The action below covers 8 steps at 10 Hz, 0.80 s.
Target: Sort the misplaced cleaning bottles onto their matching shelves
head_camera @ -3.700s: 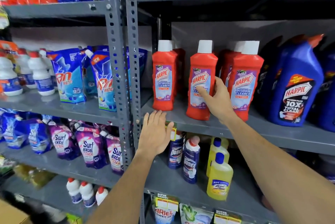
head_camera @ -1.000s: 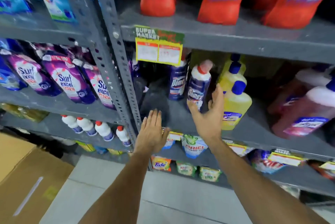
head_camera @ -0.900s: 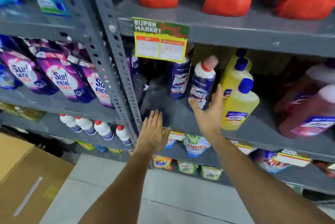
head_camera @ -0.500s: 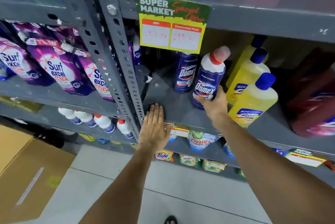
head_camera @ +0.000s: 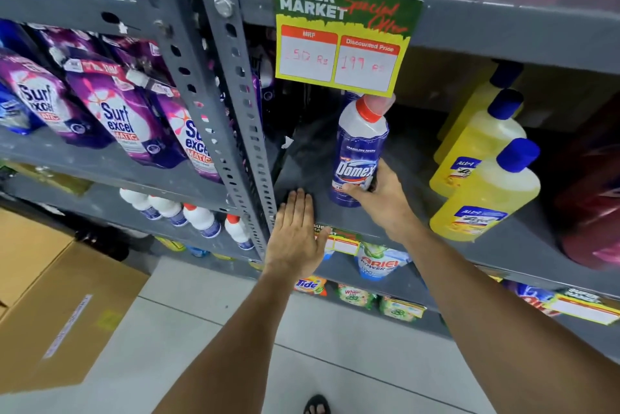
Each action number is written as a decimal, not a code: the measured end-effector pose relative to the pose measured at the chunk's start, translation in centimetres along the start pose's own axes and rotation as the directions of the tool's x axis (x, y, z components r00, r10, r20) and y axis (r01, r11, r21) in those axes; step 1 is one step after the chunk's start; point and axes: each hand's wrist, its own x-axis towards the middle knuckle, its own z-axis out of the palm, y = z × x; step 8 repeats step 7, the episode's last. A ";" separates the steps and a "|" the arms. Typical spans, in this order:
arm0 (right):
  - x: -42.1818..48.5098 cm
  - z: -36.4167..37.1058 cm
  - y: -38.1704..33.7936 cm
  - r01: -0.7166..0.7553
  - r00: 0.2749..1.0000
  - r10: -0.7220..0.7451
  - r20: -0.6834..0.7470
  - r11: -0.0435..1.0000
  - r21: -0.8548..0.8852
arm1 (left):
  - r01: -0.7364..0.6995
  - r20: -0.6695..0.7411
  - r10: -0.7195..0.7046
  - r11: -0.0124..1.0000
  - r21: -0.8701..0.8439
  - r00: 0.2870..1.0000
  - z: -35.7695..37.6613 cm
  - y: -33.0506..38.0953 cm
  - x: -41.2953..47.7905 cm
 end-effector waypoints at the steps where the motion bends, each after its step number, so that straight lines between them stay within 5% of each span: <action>1: 0.1 0.3 -0.3 -0.001 1.000 0.001 0.018 1.000 0.003 | -0.001 0.002 0.001 1.000 0.000 1.000 0.1 0.0 0.0; 6: -1.1 0.2 -1.4 0.033 0.999 -0.033 -0.007 0.999 0.005 | 0.003 0.140 -0.013 0.998 0.067 0.990 -1.3 0.4 0.6; 7: -1.7 -0.3 -1.0 0.113 0.992 -0.115 -0.057 0.993 -0.045 | -0.026 -0.036 0.029 0.996 0.086 0.999 -2.1 0.1 -0.5; 8: -1.7 -0.3 -1.0 0.113 0.992 -0.115 -0.057 0.993 -0.045 | -0.026 -0.036 0.029 0.996 0.086 0.999 -2.1 0.1 -0.5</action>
